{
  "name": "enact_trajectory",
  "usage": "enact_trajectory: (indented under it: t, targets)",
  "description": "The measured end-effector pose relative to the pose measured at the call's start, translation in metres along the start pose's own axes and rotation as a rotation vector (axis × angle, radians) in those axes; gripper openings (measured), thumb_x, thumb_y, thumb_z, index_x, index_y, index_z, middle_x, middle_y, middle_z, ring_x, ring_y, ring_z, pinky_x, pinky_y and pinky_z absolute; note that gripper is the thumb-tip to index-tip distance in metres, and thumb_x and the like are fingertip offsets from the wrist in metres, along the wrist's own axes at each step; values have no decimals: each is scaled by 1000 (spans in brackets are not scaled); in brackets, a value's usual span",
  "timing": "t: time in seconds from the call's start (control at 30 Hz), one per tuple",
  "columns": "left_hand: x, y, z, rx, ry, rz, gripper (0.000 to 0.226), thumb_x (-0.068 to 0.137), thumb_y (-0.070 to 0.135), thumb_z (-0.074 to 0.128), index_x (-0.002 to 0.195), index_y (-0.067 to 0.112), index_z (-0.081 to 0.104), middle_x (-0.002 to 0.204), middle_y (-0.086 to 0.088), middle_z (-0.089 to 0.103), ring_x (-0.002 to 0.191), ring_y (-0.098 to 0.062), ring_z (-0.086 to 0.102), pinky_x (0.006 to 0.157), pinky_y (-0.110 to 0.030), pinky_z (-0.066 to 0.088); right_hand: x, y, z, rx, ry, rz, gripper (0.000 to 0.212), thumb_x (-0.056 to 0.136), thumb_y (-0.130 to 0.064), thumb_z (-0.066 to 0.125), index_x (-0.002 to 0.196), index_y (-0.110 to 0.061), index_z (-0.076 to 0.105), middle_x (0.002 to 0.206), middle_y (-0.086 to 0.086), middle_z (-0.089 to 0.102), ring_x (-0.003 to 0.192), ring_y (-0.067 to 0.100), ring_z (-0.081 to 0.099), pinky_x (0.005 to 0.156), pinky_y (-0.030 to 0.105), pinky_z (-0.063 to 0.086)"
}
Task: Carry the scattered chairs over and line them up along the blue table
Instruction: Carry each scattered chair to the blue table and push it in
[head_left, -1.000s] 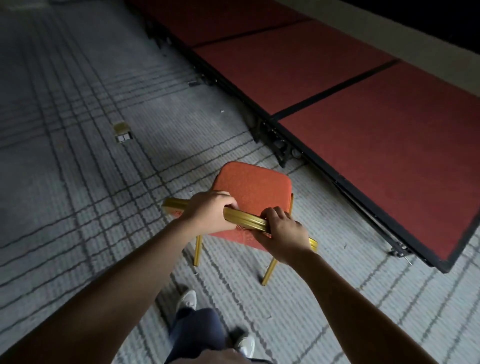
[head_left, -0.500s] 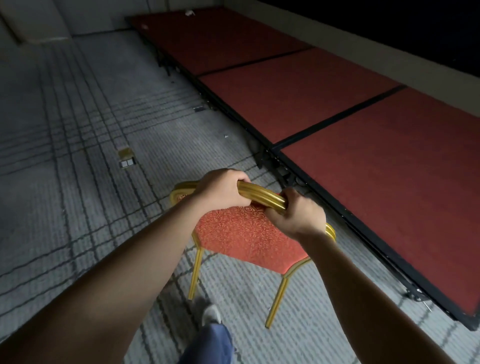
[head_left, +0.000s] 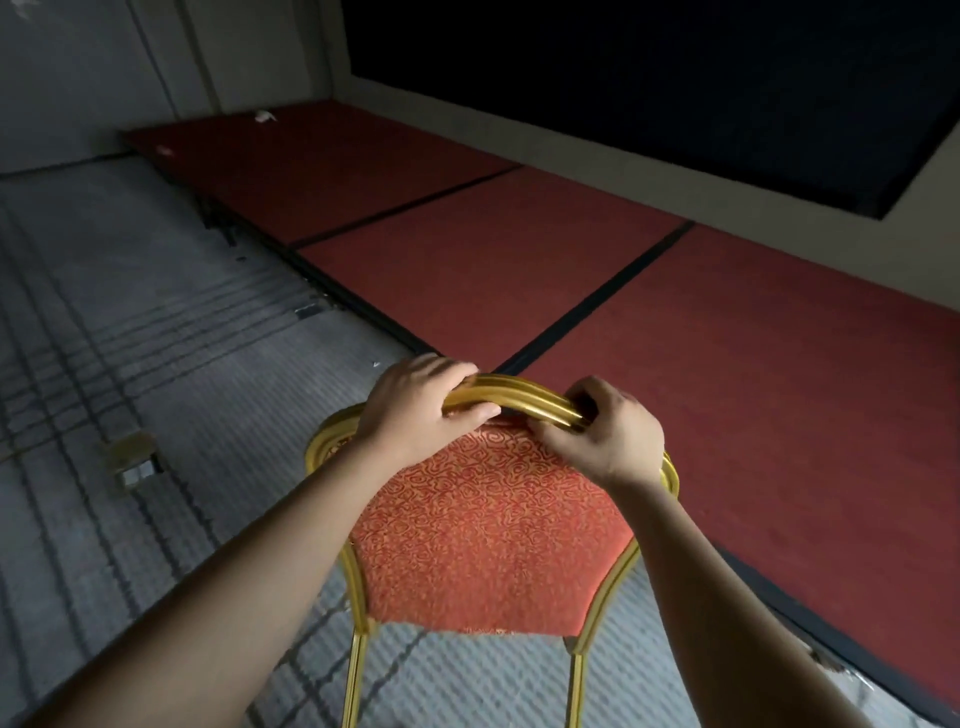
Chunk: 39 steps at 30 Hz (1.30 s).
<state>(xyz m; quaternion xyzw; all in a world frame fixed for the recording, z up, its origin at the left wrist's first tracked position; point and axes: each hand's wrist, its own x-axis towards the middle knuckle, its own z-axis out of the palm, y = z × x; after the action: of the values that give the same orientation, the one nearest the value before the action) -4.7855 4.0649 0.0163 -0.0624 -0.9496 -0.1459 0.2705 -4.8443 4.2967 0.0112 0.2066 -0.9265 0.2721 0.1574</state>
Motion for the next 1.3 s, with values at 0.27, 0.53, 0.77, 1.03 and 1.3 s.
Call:
enact_trajectory:
  t: [0.27, 0.53, 0.77, 1.03, 1.3]
  targets:
    - [34, -55, 11, 118, -6, -192, 62, 76, 80, 41, 70, 20, 53, 72, 3, 62, 66, -21, 59, 55, -30, 40, 48, 2, 27, -131, 88, 289, 86, 54, -97, 44, 106, -31, 64, 112, -7, 53, 111, 20, 45, 97, 42, 36]
    - [92, -79, 39, 149, 1, -326, 67, 70, 86, 41, 70, 20, 53, 75, 3, 62, 66, -22, 60, 53, -29, 43, 120, 27, 30, -173, -63, 151, 70, 64, -93, 40, 74, -27, 57, 62, -12, 57, 59, 11, 58, 51, 27, 48]
    - [135, -114, 56, 107, 88, -355, 67, 60, 86, 53, 52, 20, 41, 52, 10, 45, 47, -14, 46, 46, -25, 34, 182, 44, 59, -180, -63, 36, 76, 62, -96, 35, 57, -21, 49, 46, -10, 49, 44, 6, 50, 42, 20, 36]
    - [150, -185, 33, 131, 152, -597, 66, 59, 82, 63, 53, 16, 53, 47, 7, 48, 45, -10, 49, 44, -26, 38, 286, -7, 113, -84, -142, -146, 80, 58, -96, 40, 54, -17, 48, 44, -8, 48, 42, 5, 48, 42, 21, 35]
    - [106, -247, -43, 249, 305, -973, 58, 57, 84, 60, 57, 26, 57, 52, 10, 53, 53, -2, 52, 49, -27, 37, 357, -135, 185, 77, -200, -502, 79, 55, -95, 47, 51, -16, 45, 44, -11, 46, 43, 9, 49, 45, 23, 35]
